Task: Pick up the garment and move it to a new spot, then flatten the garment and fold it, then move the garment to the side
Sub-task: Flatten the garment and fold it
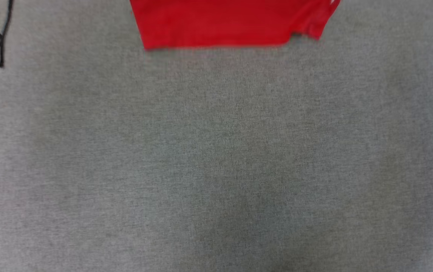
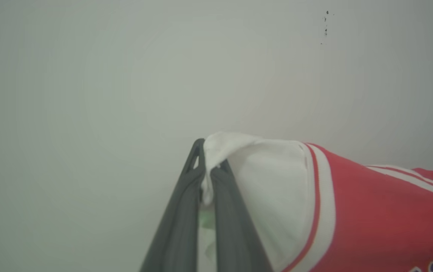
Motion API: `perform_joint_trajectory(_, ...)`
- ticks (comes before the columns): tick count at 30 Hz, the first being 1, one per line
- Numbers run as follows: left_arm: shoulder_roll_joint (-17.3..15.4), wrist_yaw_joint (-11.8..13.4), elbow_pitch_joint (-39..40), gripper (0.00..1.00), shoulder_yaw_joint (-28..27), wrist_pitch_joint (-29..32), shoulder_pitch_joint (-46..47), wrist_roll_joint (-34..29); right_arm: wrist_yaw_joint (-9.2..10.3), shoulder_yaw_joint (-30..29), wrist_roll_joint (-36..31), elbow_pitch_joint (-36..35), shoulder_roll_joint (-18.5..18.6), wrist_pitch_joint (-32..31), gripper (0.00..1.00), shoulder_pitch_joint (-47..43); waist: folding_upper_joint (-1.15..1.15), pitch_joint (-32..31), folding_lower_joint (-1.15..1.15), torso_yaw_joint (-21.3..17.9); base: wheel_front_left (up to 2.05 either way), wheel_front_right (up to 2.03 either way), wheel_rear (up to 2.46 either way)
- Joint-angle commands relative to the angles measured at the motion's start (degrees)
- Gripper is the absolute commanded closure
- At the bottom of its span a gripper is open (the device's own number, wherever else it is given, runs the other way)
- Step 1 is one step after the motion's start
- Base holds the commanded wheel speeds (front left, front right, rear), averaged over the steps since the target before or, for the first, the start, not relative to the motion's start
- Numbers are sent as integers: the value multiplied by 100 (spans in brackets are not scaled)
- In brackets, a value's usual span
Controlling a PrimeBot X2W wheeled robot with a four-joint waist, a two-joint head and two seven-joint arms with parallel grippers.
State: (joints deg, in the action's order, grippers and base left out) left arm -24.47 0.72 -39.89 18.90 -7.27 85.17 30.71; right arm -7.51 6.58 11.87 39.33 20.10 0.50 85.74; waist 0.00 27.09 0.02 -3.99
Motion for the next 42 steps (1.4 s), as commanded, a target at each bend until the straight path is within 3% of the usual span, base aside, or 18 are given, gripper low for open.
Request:
perform_joint_trajectory(1,-31,-8,43,100,-7,-81,175,-50,4,11,-41,-31,4,109,100,159,0,184,-2,-39,0,0,0)
perform_joint_trajectory(11,34,15,73,100,48,-90,458,-34,4,228,59,1,-20,192,100,566,0,644,-2,16,0,0,0)
perform_joint_trajectory(25,254,-115,-496,100,109,-215,62,204,4,723,619,981,-264,262,100,273,0,1024,-2,42,0,0,0)
perform_joint_trajectory(33,498,-458,-975,100,64,-600,-1176,546,4,1311,1322,1360,-248,545,100,-1011,0,153,-2,165,0,0,0)
perform_joint_trajectory(39,577,-671,-812,100,-6,-774,-2845,755,5,1780,2056,1001,-11,586,100,-2682,0,-872,-2,220,0,0,0)
perform_joint_trajectory(42,442,-698,-522,100,-136,-798,-3719,772,3,1975,2362,692,87,471,100,-3458,0,-1230,-2,147,0,0,0)
